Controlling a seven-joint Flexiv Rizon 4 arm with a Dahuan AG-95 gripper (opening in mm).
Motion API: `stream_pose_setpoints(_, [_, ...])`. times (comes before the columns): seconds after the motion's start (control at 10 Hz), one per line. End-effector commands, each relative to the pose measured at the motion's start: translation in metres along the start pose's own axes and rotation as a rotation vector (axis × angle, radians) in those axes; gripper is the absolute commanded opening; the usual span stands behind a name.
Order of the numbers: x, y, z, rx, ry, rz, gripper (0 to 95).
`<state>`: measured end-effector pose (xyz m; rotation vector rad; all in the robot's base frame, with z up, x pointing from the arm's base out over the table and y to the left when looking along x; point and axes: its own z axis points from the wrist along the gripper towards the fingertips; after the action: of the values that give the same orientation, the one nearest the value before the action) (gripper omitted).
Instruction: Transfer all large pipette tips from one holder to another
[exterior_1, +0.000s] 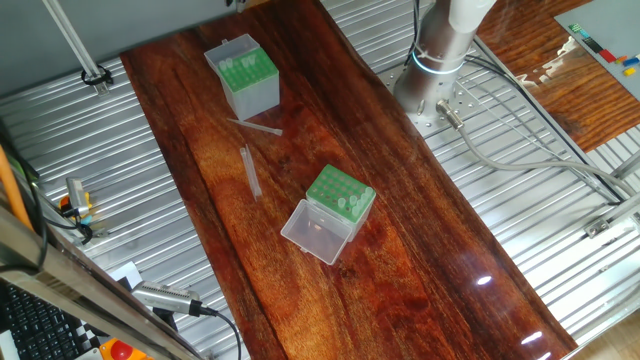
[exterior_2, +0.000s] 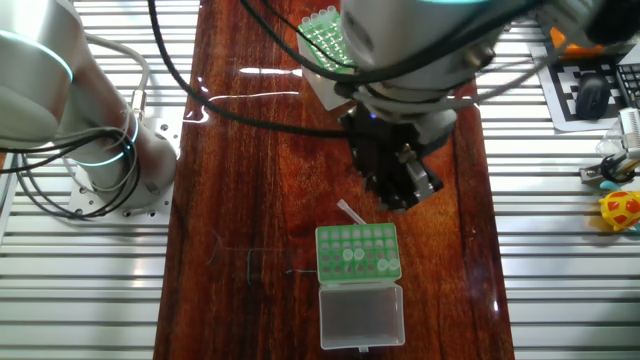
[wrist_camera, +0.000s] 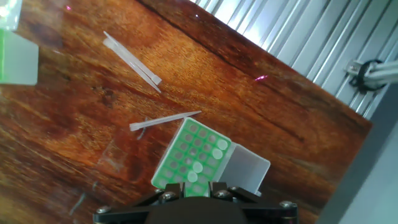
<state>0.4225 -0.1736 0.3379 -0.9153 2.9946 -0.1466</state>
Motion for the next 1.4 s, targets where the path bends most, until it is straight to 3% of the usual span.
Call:
stream_pose_setpoints(0.1, [-0.001, 0.0, -0.001, -0.026, -0.026, 0.034, 19.0])
stream_pose_setpoints(0.7, [-0.001, 0.0, -0.001, -0.041, -0.031, -0.117, 19.0])
stream_pose_setpoints(1.0, [-0.001, 0.0, -0.001, -0.046, -0.034, -0.134, 19.0])
stream_pose_setpoints(1.1, [-0.001, 0.0, -0.001, -0.047, -0.036, -0.133, 0.0])
stream_pose_setpoints(1.2, [-0.001, 0.0, -0.001, -0.057, -0.044, -0.125, 0.0])
stream_pose_setpoints(1.3, [-0.004, 0.002, 0.0, -0.067, -0.052, -0.121, 19.0])
stream_pose_setpoints(1.4, [-0.015, 0.013, 0.005, -0.072, -0.056, -0.104, 19.0])
